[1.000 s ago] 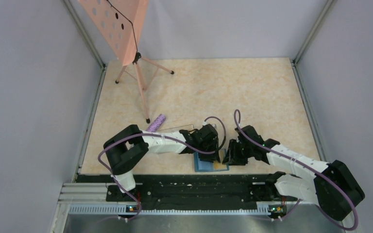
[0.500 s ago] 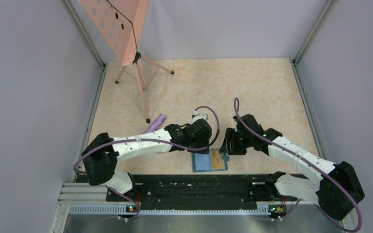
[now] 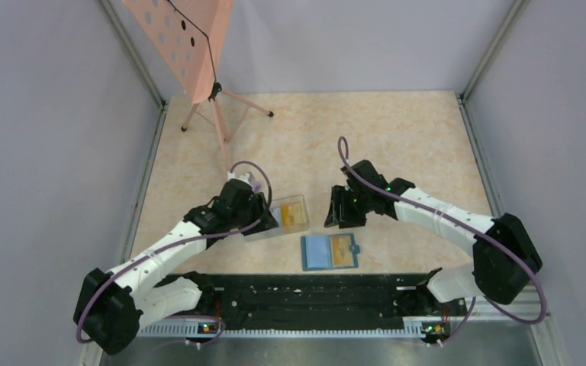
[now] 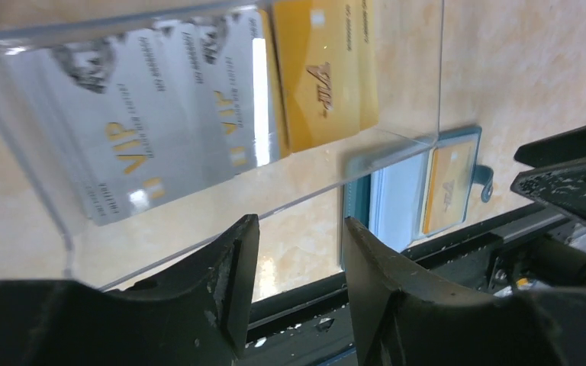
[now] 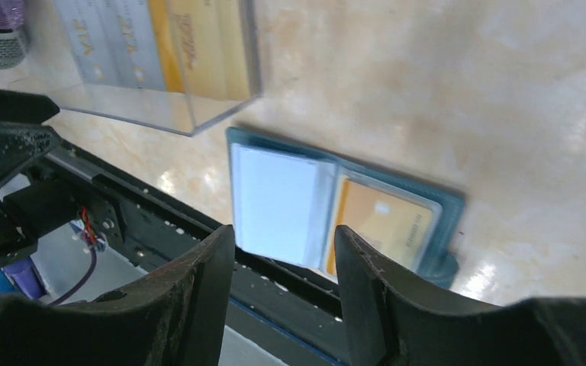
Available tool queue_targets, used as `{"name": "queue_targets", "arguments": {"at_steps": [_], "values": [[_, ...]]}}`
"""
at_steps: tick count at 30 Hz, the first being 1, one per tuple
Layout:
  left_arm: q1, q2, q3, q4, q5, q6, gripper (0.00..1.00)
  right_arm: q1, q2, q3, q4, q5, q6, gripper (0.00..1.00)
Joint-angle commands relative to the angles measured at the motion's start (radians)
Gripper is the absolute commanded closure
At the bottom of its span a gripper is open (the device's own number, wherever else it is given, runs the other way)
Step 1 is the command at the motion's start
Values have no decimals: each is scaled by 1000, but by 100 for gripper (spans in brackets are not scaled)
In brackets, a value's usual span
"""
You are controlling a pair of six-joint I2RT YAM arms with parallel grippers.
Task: Put the credit cards into the card holder
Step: Move the storage box to the center of the board.
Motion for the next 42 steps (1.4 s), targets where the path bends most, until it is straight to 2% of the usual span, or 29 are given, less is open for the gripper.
{"name": "queue_targets", "arguments": {"at_steps": [1,5,11,14,18,24,30,37,42], "values": [[134,-115,-42,4,98,76,50,62,88,132,56,8,-1,50],[218,-146,-11,-112,58,150,50,103,183,237,76,-8,0,53],[244,-107,84,-308,-199,220,50,142,290,358,97,-21,4,55],[253,-59,102,-334,-247,237,51,156,320,378,110,-30,11,55],[266,21,116,-314,-227,254,53,163,328,369,135,-41,22,56],[273,172,128,-252,-117,273,58,164,317,351,181,-66,5,57],[261,220,98,-151,30,242,76,165,348,358,196,-74,-14,57],[193,252,98,-77,55,173,79,164,435,397,183,-68,-35,58],[99,333,152,-42,42,131,79,164,483,423,159,-47,-51,58]]}}
